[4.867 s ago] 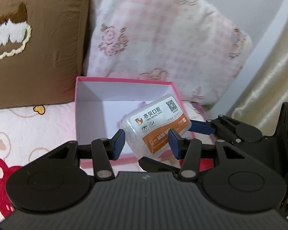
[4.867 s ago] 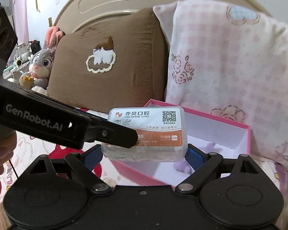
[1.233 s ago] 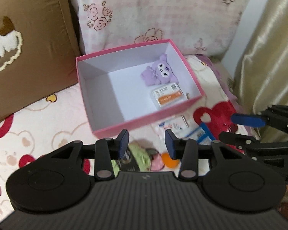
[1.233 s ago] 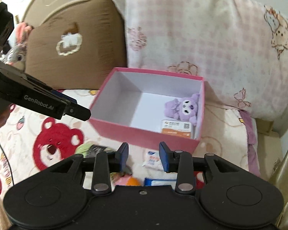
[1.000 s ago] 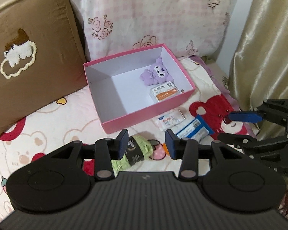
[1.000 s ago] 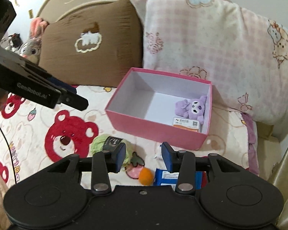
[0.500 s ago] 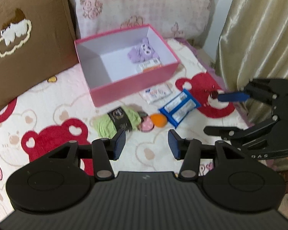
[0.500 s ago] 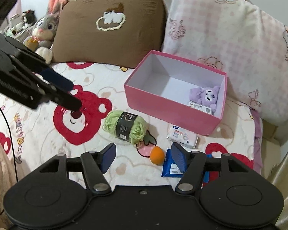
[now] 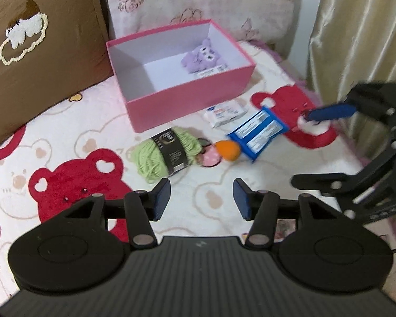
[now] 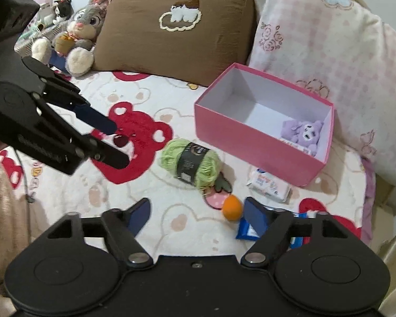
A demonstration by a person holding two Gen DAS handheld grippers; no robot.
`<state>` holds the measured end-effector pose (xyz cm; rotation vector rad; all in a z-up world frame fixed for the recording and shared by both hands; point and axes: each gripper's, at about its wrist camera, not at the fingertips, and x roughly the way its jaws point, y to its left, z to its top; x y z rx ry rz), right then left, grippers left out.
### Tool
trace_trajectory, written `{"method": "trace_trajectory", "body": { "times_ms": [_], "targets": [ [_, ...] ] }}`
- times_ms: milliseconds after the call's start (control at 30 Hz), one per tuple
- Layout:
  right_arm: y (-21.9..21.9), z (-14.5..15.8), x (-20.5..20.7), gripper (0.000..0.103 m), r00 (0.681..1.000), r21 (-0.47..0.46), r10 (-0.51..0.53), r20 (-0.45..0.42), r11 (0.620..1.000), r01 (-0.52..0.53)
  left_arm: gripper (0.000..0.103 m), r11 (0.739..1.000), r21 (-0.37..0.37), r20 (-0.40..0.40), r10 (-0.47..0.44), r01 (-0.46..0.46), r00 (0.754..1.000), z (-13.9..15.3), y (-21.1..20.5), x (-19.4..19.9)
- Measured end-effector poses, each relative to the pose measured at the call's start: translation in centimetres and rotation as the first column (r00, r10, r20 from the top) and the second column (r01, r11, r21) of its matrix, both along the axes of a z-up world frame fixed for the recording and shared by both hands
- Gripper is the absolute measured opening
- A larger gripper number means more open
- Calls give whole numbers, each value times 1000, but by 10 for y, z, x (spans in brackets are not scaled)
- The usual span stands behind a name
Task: Organize objects
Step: 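Withdraw the right tool and move it toward the green yarn skein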
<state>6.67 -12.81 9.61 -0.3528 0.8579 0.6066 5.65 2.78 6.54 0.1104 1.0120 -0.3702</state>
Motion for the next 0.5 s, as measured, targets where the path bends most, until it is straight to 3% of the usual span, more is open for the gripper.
{"method": "trace_trajectory", "body": {
  "times_ms": [133, 300, 433, 500],
  "targets": [
    [6, -18, 10, 87, 1000, -10, 21, -18, 1000, -21, 55, 1000, 8, -1, 27, -27, 1000, -20, 2, 9],
    [17, -38, 17, 87, 993, -21, 106, 45, 994, -105, 64, 994, -76, -39, 75, -78, 996, -48, 10, 22],
    [27, -60, 22, 87, 958, -138, 242, 151, 965, -222, 65, 990, -88, -102, 103, -112, 989, -75, 13, 35],
    [32, -74, 31, 87, 947, -179, 285, 145, 949, -259, 65, 984, -96, -104, 142, -152, 984, -86, 16, 39]
  ]
}}
